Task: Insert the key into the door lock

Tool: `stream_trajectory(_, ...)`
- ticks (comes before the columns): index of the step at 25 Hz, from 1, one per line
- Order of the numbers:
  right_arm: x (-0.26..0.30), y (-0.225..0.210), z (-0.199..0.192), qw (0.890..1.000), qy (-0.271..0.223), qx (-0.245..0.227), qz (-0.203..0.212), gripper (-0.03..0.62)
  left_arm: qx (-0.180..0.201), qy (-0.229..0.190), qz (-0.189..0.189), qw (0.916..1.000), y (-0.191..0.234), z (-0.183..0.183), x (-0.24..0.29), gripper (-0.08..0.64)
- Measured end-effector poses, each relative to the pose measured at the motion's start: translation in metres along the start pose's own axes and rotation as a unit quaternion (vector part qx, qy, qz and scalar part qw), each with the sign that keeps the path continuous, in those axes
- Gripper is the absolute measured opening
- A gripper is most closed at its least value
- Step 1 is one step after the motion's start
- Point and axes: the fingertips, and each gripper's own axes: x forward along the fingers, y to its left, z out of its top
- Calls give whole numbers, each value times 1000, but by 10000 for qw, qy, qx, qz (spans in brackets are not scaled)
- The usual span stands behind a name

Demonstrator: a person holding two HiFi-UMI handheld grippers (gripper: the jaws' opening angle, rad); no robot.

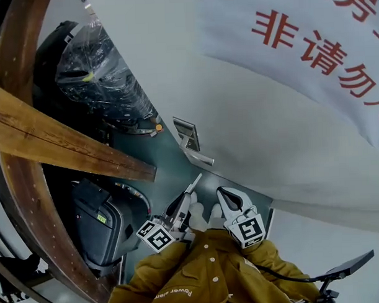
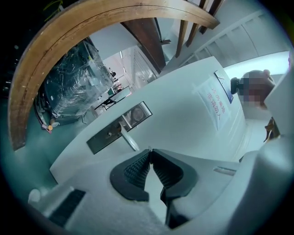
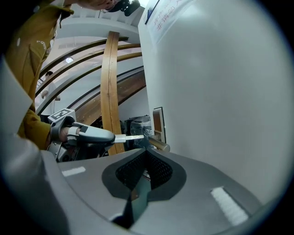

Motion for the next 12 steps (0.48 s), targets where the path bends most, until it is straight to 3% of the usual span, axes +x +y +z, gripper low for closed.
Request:
stream_trajectory(7, 19, -8, 7, 9996, -165, -141, -178, 6, -441, 164, 59, 9989, 35, 12, 13, 25)
stream_trajectory(12, 45, 0, 18, 9998, -81, -197, 2, 6, -772, 285, 99, 9966, 59, 30, 15, 25)
